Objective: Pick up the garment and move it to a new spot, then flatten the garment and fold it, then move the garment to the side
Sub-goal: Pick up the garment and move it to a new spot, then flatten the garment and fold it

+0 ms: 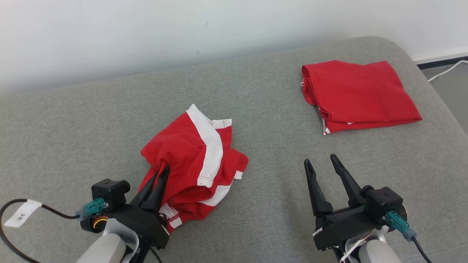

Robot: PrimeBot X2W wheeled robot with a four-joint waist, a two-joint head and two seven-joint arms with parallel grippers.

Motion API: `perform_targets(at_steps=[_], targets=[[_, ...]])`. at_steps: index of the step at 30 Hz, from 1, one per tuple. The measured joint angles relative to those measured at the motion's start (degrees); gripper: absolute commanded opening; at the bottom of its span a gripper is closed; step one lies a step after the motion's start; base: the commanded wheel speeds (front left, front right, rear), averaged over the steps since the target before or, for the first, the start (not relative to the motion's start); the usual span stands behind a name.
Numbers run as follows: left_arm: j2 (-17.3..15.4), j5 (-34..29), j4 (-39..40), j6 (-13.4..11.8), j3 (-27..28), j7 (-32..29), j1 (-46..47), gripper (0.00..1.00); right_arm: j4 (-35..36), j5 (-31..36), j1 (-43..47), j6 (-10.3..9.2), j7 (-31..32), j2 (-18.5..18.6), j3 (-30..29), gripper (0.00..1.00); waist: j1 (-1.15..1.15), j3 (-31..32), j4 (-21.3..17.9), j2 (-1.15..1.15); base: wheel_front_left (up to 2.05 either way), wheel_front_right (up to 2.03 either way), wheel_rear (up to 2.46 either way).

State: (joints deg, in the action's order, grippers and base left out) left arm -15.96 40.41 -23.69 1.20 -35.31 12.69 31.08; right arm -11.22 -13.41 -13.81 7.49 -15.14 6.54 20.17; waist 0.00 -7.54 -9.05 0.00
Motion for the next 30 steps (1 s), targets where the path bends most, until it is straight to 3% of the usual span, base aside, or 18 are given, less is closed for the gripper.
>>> perform_targets(at_steps=[2, 3, 5, 11, 18, 30], targets=[[0.24, -0.07, -1.79, 0.21, 0.36, 0.62, 0.03, 0.00, -0.08, 0.00, -0.03, 0.00, 0.00, 0.02, 0.12, 1.00, 0.00, -0.06, 0.47, 0.00, 0.00, 0.00, 0.00], [0.36, -0.32, -2.48, 0.27, 0.49, 1.05, 0.14, 0.21, -0.09, 0.00, -0.03, 0.00, 0.00, 0.03, 0.15, 1.00, 0.00, -0.09, 0.68, 0.00, 0.00, 0.00, 0.00], [0.41, -1.42, -4.07, 0.19, 0.66, 1.53, 0.51, 1.00, -0.21, -0.01, -0.03, 0.00, 0.00, 0.12, 0.16, 1.00, 0.00, -0.12, 1.06, 0.00, 0.00, 0.00, 0.00], [1.04, -4.54, -5.61, -0.84, 1.81, 2.05, 0.62, 1.00, -0.35, -0.10, 0.00, 0.00, 0.00, 0.24, 0.10, 1.00, 0.00, -0.02, 1.84, 0.00, 0.00, 0.00, 0.00], [1.99, -9.05, 3.28, -1.83, 6.98, 2.22, -2.54, 1.00, -0.29, -0.10, 0.39, 0.00, 0.00, 0.24, -0.38, 1.00, 0.00, 0.30, 2.52, 0.00, 0.00, 0.00, 0.00], [2.25, -14.45, 10.48, -2.01, 3.63, 2.14, -7.14, 1.00, 0.29, -0.10, 0.99, 0.00, 0.00, 0.26, -0.71, 1.00, 0.00, -0.12, 3.15, 0.00, 0.00, 0.00, 0.00]])
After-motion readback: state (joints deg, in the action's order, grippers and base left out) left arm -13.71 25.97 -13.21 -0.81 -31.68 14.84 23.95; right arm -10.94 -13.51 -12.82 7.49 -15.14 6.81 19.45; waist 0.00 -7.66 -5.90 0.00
